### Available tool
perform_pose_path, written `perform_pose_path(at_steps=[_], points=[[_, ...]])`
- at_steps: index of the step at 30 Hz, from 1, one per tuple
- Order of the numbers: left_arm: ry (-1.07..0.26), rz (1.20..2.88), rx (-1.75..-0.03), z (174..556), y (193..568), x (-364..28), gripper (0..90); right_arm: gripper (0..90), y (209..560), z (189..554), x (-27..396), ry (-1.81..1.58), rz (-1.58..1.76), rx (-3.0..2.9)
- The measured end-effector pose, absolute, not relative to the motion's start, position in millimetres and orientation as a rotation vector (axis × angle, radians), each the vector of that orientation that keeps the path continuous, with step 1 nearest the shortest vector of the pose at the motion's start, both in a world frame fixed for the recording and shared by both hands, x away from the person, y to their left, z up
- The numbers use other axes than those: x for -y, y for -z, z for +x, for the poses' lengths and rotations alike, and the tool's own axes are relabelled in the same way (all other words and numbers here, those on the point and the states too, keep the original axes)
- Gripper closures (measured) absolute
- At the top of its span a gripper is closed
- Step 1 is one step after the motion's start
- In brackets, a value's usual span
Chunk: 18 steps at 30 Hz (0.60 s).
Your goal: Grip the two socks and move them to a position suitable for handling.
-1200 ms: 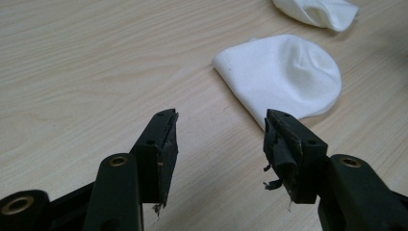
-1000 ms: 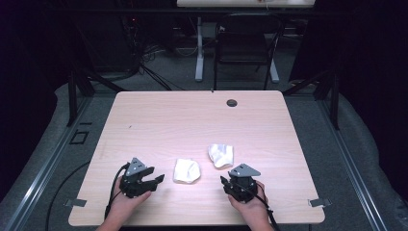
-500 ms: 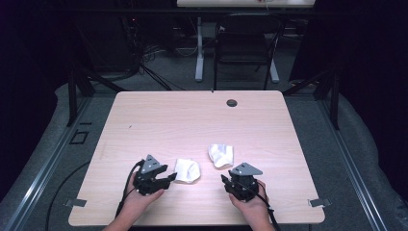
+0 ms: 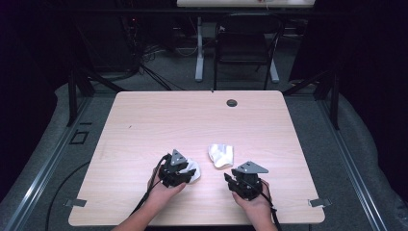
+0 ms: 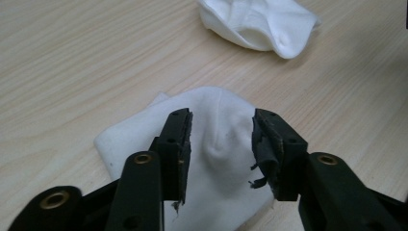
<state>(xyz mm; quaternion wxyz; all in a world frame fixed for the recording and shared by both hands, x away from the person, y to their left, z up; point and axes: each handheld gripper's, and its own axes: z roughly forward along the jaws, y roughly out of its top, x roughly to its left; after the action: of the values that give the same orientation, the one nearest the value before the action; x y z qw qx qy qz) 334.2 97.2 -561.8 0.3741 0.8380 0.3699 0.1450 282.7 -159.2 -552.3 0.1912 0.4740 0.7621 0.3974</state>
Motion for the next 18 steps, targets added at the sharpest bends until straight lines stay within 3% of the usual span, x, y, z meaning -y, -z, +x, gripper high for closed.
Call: perform_pose_path(at_steps=[9,18], points=[[-0.358,2.163,-0.949,334,563,-98,84.0,64.9,553,283,157,-1.128,1.337,-2.141],[-0.318,2.109,-0.918,327,551,-104,87.3,66.2,555,285,152,-1.118,1.326,-2.158]])
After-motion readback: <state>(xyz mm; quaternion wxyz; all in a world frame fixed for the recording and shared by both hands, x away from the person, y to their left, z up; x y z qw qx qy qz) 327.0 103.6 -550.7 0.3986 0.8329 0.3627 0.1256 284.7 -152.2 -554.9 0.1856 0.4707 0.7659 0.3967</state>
